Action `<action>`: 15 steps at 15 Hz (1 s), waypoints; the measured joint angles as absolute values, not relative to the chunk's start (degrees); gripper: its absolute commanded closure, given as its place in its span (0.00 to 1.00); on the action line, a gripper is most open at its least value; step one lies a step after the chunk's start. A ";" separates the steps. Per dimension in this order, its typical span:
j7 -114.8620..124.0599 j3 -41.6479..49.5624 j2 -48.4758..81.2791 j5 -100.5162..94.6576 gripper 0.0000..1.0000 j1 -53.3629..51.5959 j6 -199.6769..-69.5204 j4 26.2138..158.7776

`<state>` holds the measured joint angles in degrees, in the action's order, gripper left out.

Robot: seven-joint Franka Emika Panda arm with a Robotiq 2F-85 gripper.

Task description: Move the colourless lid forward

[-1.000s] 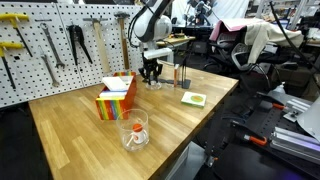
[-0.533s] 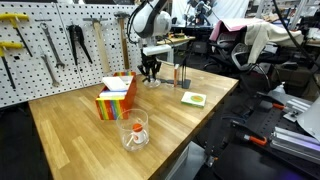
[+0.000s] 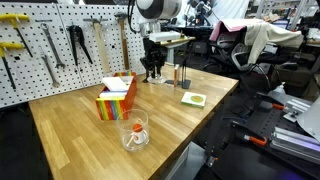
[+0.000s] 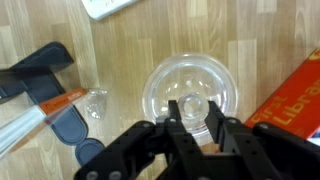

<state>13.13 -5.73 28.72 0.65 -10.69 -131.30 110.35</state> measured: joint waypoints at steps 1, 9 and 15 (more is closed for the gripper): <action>12.72 -5.87 25.32 0.44 0.92 -11.00 -131.33 114.26; 12.96 -9.44 11.99 0.01 0.92 -14.68 -136.14 132.19; 13.14 -11.89 12.47 -0.28 0.92 -17.24 -140.14 136.19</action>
<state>13.14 -11.89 12.47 -0.28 -17.24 -140.14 136.19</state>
